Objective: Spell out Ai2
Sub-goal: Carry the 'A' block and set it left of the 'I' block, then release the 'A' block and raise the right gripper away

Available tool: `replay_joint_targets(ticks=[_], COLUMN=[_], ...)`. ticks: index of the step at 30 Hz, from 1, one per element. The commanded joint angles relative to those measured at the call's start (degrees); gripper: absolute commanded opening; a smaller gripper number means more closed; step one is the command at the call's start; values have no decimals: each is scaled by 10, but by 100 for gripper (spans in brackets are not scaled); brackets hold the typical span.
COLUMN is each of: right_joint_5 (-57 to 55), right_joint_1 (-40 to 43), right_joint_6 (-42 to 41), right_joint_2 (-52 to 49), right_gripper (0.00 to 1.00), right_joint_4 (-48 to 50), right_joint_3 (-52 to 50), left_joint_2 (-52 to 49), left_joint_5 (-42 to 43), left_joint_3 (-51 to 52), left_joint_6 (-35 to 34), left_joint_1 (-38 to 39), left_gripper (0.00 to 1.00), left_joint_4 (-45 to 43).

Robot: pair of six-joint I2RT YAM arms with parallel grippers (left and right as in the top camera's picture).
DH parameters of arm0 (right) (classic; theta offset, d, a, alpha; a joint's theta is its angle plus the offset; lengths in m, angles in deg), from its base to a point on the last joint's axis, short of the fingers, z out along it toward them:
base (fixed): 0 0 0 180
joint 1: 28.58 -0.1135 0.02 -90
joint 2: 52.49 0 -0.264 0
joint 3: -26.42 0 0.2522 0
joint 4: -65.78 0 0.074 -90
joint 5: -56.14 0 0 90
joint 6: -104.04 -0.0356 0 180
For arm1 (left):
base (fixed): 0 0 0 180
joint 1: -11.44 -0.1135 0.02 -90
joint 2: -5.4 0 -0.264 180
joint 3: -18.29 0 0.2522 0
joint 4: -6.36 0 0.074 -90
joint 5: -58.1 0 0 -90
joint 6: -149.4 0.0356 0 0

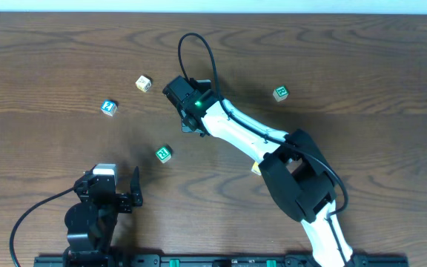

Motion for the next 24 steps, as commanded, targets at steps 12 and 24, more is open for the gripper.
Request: replay_joint_targets(ticks=[12, 24], right_joint_5=[-50, -98], right_joint_1=[7, 28], right_joint_6=[21, 107], right_joint_2=[-12, -5], right_gripper=[38, 42], right_joint_4=[41, 42], right_joint_3=[10, 120], left_joint_2=[3, 3], left_joint_5=[-4, -4], left_joint_3=[11, 11], left_joint_6=[6, 6], left_joint_1=[-2, -2], left_gripper=[95, 95], left_joint_4=[2, 2])
